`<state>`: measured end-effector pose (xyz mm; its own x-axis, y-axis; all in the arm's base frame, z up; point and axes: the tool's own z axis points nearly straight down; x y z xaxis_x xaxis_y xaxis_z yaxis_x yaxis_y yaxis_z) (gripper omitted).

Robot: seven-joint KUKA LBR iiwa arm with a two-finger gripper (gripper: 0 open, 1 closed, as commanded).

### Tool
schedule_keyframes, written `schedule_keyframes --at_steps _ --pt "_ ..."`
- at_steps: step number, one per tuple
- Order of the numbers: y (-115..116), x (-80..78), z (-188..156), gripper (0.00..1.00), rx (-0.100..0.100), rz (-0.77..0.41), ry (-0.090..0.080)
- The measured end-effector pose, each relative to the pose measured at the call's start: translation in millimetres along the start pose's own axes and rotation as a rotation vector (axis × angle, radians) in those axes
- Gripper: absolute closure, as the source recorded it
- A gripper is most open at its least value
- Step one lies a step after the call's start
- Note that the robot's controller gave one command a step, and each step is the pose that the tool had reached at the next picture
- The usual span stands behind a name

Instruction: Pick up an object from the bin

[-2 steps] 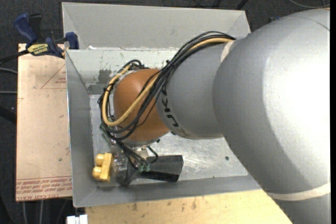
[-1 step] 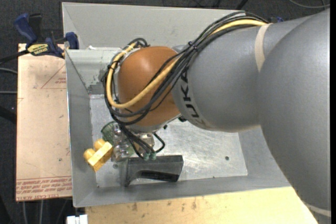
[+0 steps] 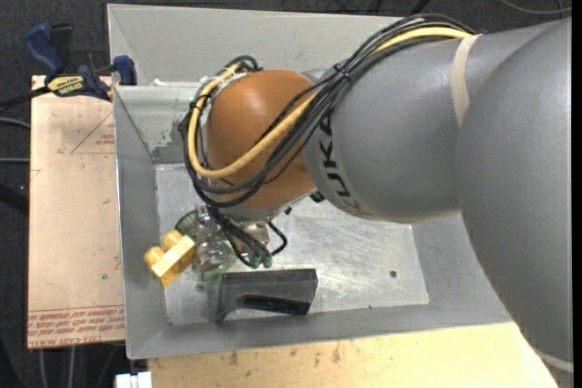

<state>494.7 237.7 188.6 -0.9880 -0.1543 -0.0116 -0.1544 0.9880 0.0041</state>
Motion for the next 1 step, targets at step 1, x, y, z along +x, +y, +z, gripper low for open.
schedule_keyframes --at_steps 1 --pt "-2.6 -0.4 -20.9 1.00 0.004 -0.114 0.016"
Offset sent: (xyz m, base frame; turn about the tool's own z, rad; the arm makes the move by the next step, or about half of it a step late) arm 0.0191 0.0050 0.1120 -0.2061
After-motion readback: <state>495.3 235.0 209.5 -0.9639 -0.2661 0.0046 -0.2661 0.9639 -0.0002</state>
